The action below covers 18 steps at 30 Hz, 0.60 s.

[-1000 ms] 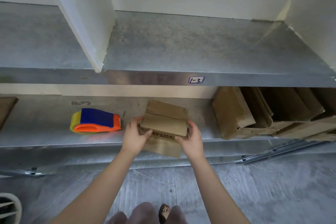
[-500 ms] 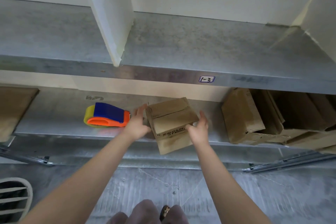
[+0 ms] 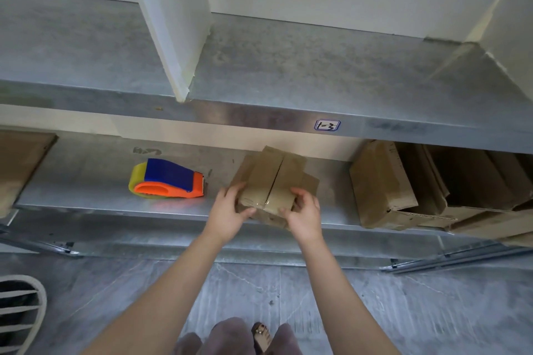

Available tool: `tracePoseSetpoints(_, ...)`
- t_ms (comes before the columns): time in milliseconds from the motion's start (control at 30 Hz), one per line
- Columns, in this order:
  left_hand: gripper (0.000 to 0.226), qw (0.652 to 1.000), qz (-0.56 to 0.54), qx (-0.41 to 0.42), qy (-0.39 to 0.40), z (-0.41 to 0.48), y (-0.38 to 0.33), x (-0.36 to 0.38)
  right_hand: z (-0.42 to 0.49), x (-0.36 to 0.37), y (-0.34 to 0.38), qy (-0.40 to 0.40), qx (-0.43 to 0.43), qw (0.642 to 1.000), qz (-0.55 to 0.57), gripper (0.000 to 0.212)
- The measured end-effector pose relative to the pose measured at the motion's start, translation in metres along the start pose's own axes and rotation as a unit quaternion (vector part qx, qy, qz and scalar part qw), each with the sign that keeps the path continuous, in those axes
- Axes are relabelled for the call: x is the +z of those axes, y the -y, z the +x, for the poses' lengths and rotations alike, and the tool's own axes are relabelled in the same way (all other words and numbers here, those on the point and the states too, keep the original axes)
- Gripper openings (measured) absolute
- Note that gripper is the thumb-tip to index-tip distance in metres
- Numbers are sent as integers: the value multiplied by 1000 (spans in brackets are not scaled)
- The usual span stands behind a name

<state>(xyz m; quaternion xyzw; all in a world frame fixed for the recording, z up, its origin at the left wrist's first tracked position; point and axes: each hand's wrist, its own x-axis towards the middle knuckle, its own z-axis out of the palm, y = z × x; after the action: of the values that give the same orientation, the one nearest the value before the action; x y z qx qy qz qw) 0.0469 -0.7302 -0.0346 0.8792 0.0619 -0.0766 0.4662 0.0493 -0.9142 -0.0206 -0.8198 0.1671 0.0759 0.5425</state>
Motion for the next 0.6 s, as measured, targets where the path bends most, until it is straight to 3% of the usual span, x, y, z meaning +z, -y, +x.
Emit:
tracePoseSetpoints(167, 59, 995, -86, -41, -17, -23, 0, 23, 0, -5, -4, 48, -40, 995, -77, 55)
tracePoseSetpoints(433, 74, 999, 14, 23, 36, -7, 6, 2, 3, -1, -4, 112, -79, 985, -107, 62)
tracePoseSetpoints(600, 70, 998, 32, 41, 36, 6, 9, -7, 6, 12, -8, 93, -109, 979, -145, 64)
